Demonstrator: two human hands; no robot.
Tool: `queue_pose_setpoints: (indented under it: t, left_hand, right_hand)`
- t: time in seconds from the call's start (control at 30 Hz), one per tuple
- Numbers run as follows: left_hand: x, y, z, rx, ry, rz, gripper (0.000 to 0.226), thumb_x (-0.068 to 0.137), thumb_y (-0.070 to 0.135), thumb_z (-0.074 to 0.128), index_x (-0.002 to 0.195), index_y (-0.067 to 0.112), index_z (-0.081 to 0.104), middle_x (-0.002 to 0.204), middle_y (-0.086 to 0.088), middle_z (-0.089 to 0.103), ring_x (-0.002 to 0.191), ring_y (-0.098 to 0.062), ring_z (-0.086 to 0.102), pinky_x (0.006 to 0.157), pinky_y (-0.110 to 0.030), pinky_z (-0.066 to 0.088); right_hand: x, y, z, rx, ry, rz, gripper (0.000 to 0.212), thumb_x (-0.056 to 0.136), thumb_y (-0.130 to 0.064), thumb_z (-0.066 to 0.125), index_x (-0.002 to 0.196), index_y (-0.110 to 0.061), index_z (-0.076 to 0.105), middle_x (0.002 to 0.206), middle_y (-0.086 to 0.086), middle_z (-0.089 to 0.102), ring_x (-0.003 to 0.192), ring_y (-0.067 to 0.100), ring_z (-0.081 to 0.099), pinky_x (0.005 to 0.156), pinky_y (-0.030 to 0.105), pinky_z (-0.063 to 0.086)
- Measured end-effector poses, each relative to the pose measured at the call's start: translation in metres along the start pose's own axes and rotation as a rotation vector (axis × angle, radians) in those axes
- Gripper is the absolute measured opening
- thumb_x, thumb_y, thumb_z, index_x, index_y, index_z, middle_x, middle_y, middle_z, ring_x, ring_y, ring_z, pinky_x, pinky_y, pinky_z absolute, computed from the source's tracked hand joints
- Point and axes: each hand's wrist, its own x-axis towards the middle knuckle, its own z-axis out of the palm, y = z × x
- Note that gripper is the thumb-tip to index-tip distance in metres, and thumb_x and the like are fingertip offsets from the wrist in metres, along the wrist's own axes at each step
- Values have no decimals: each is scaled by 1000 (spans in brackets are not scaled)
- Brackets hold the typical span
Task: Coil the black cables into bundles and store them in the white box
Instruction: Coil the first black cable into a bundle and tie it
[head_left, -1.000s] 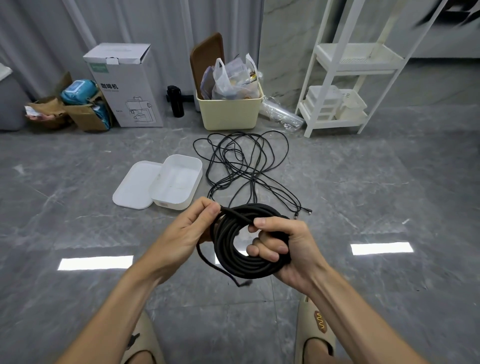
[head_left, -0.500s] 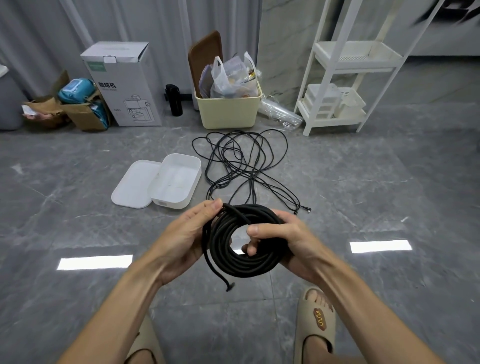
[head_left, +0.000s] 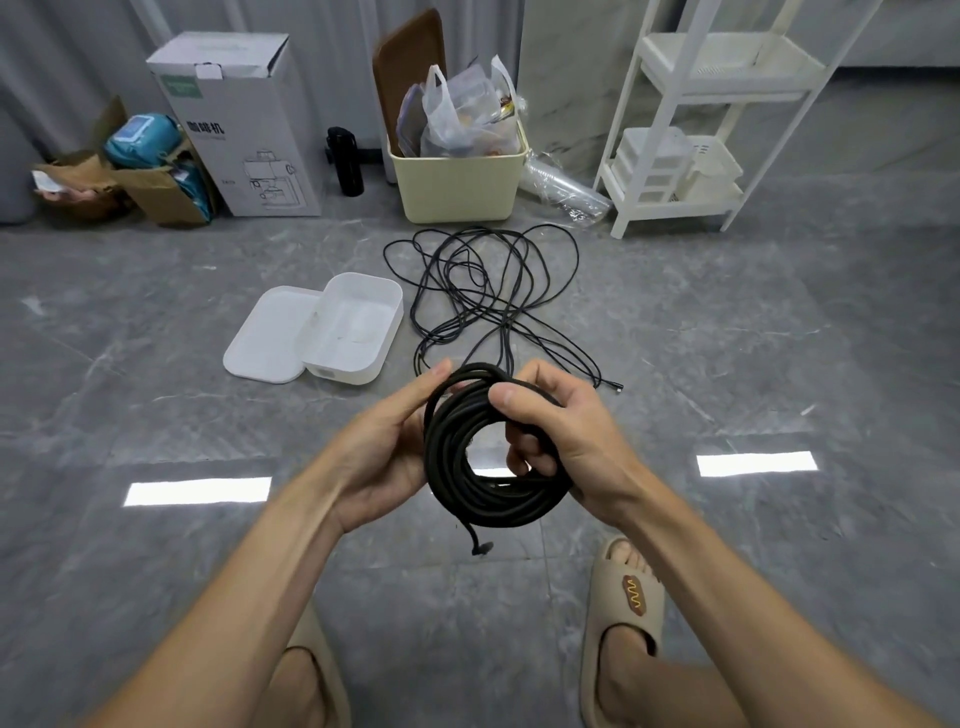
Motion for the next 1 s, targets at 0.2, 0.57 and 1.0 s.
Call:
queue_pose_setpoints:
  t: [0.2, 0.57, 1.0]
  left_hand:
    - [6, -5, 7, 55, 127, 101, 25, 83, 34, 65, 97, 19, 79, 99, 0, 71, 92, -9, 63, 84, -25, 48]
    - [-10, -13, 19, 931, 370, 261, 47, 82, 75, 41, 118, 52, 59, 120, 17, 59, 106, 11, 53, 91, -17, 42]
    - [-10, -14, 18, 581, 378, 210, 48, 65, 19, 73, 110, 18, 59, 85, -3, 77, 81, -16, 74, 78, -29, 53]
  right_hand:
    - [-1, 0, -1, 55, 9, -19, 35, 74, -40, 75, 65, -24, 45, 50, 3, 46, 35, 11, 35, 48, 30, 41]
    - [4, 7, 0, 21, 232, -10, 36, 87, -28, 75, 73, -18, 43, 53, 2, 49, 40, 12, 37, 48, 25, 46]
    - [7, 9, 1, 40, 96, 101, 24, 88, -35, 72, 86, -14, 59, 52, -1, 46, 40, 11, 38, 48, 23, 44]
